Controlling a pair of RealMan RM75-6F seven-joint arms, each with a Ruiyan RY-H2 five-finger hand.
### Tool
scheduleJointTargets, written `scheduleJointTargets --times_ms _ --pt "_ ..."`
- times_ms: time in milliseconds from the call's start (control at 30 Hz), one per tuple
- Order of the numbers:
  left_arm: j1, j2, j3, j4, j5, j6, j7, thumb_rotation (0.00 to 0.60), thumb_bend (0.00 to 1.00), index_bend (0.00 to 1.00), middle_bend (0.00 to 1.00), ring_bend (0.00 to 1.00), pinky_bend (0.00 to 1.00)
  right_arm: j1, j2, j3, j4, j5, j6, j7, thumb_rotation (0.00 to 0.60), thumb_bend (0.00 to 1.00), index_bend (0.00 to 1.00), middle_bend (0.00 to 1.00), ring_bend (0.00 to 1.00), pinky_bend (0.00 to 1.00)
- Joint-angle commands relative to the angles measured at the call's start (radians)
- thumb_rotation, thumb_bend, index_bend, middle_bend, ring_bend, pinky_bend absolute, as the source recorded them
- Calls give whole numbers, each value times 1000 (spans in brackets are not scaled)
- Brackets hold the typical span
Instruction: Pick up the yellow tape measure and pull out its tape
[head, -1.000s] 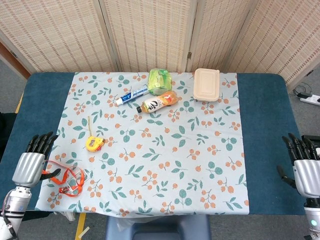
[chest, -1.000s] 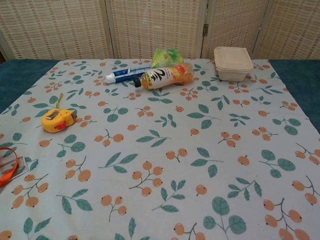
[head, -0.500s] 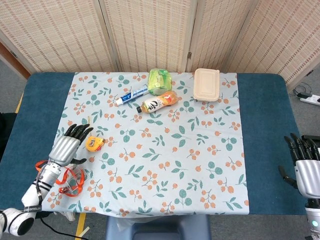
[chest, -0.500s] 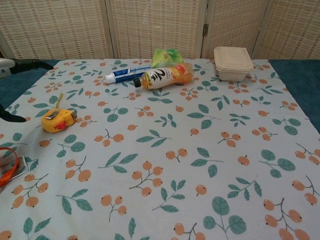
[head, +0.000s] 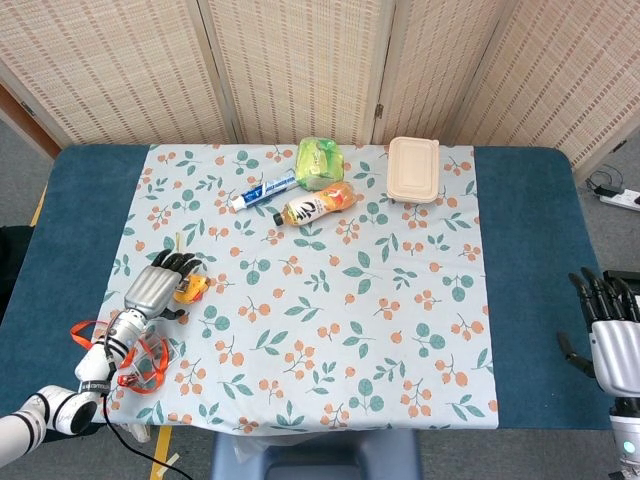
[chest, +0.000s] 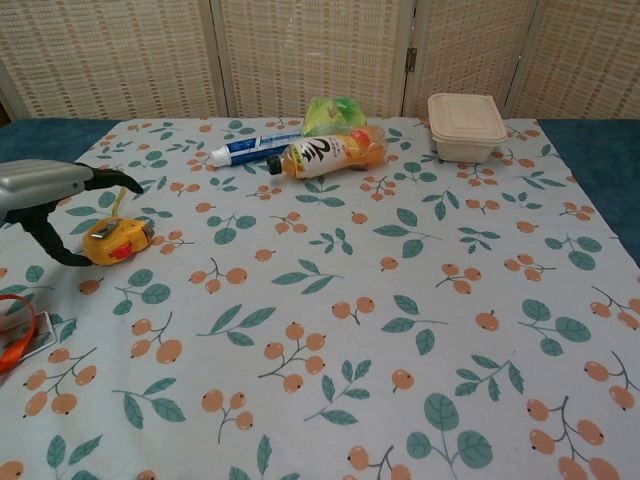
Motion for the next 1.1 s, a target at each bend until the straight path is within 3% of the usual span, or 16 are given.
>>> scheduleJointTargets --times_ms 33,533,1100 --pt "-18 -27 9 40 -14 -27 -19 600 255 188 167 144 0 1 -1 0 1 0 -2 0 600 388 61 80 112 0" --pt "-37 -65 17 107 -48 -41 -46 600 275 255 240 198 1 3 -7 0 6 8 -11 1 600 389 71 83 111 0" --pt "-35 -135 13 199 -25 28 -154 600 305 523 499 403 113 31 3 4 -3 -25 -33 47 600 388 133 121 136 0"
